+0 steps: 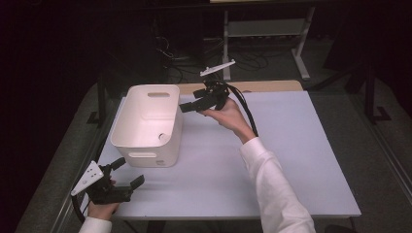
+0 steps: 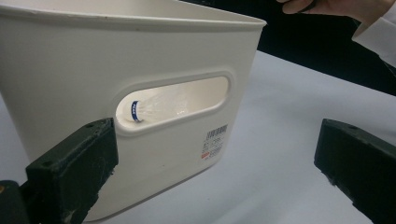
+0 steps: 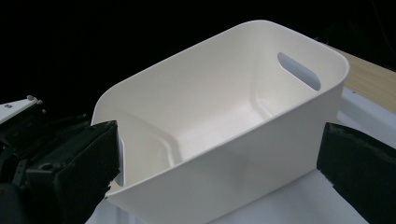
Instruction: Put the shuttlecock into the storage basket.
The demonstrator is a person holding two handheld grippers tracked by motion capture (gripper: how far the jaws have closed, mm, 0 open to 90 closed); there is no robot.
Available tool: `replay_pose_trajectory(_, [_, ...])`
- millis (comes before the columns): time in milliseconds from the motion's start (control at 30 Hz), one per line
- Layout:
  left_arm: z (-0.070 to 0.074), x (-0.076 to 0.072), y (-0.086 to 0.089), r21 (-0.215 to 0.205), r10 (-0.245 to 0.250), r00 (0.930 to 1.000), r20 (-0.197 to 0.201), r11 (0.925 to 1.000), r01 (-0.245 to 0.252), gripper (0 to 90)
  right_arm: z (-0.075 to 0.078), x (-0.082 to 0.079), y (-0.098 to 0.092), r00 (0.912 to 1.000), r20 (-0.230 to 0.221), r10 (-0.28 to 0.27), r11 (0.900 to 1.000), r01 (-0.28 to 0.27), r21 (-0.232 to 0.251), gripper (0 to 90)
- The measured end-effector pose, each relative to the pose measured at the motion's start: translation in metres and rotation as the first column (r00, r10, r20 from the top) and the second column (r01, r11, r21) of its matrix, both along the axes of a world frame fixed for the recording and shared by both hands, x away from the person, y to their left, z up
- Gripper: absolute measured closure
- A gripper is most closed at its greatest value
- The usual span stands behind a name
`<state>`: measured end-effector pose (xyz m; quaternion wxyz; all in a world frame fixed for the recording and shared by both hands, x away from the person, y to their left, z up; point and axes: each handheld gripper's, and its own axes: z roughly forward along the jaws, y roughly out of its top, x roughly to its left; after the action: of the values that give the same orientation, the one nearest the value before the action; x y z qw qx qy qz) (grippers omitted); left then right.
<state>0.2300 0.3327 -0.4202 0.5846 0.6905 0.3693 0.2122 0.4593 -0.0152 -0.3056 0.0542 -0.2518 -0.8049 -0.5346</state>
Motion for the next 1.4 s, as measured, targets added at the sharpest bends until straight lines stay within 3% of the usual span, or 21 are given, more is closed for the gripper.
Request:
replay_pose_trajectory(133, [0.000, 0.000, 0.000, 0.001, -0.001, 1.0000, -0.002, 1.0000, 0.001, 0.0, -0.001, -0.001, -0.009, 0.9999, 0.004, -0.012, 1.000, 0.012, 0.003, 0.0])
replay_pose_trajectory(300, [-0.001, 0.001, -0.002, -0.007, -0.009, 0.9999, 0.005, 0.9999, 0.009, 0.0, -0.004, -0.004, -0.029, 0.9991, -0.018, -0.037, 0.998, 0.038, 0.040, 0.0])
replay_pose_trajectory(1033, [-0.001, 0.001, -0.002, -0.006, -0.009, 0.9999, 0.005, 0.9999, 0.009, 0.0, -0.018, -0.017, -0.080, 0.9953, -0.023, -0.094, 0.994, 0.095, 0.046, 0.0])
replay_pose_trajectory(1067, [-0.001, 0.001, 0.000, 0.009, -0.012, 0.9999, 0.004, 0.9999, 0.012, 0.0, -0.018, -0.017, -0.081, 0.9949, -0.019, -0.099, 0.994, 0.100, 0.043, 0.0])
replay_pose_trajectory(1133, [-0.001, 0.001, -0.002, -0.009, -0.008, 1.0000, 0.003, 0.9999, 0.008, 0.0, -0.019, -0.019, -0.086, 0.9944, -0.019, -0.104, 0.994, 0.104, 0.036, 0.0])
replay_pose_trajectory(1400, [0.000, 0.001, -0.002, -0.012, -0.006, 1.0000, -0.003, 0.9999, 0.006, 0.0, -0.025, -0.028, -0.099, 0.9946, -0.017, -0.103, 0.993, 0.104, 0.054, 0.0])
